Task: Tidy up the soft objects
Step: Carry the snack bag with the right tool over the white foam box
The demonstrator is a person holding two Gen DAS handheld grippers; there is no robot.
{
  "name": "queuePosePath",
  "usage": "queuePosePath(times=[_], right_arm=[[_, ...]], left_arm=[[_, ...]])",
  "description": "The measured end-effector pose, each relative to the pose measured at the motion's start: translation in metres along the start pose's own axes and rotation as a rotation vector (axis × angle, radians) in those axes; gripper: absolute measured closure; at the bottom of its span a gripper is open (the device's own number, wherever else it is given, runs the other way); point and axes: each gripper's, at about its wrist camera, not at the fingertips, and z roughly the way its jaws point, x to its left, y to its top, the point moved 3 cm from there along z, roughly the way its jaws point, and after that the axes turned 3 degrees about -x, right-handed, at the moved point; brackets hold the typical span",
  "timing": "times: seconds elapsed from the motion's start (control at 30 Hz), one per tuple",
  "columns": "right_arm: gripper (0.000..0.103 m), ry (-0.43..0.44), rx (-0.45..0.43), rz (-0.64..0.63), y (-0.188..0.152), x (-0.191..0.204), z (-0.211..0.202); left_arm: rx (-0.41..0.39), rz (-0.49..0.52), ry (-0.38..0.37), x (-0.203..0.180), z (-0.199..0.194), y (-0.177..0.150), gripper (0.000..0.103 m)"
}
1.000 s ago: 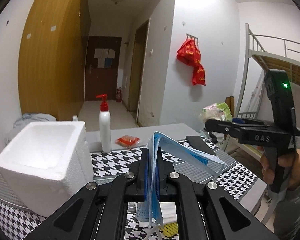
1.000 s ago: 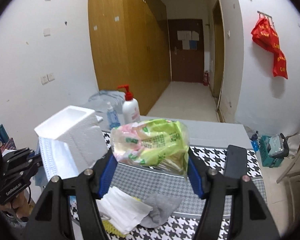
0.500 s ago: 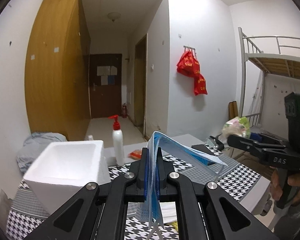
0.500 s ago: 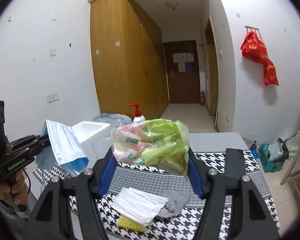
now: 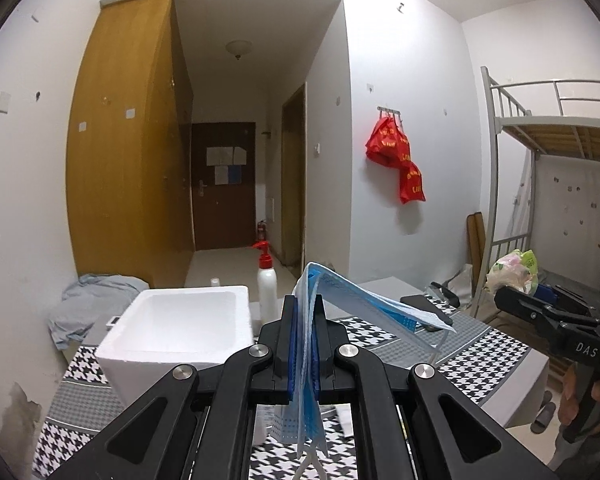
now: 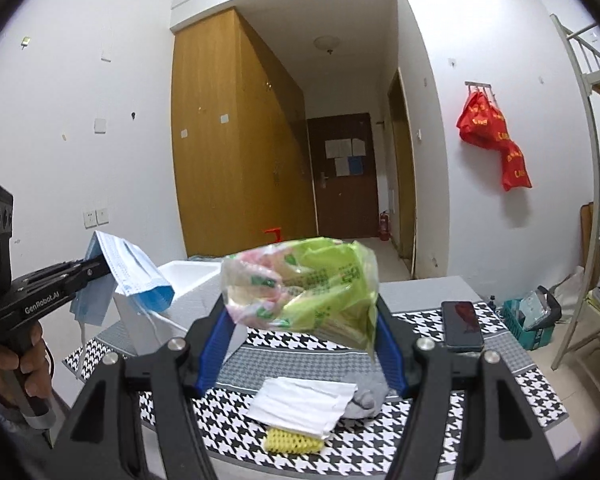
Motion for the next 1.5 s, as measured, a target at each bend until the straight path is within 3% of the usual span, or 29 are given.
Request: queuePosePath(times=[0.33, 1.2, 1.5], right_arm=[[0.034, 0.017, 0.002, 0.014, -0.001, 0.019, 0.015], [0.034, 0.288, 0.106, -0.071, 0.009, 0.102, 0.102], [0.034, 0.319, 0.14, -0.088, 0.01, 0.12, 0.125]], left_arm=[[-0.002, -0.014, 0.047, 0.035, -0.003, 0.003, 0.097], [-0.009, -0.062, 0.311, 0.115, -0.023, 0.004, 0.097], [0.004, -0.086, 0.358, 0.135, -0.027, -0.001, 0.097]])
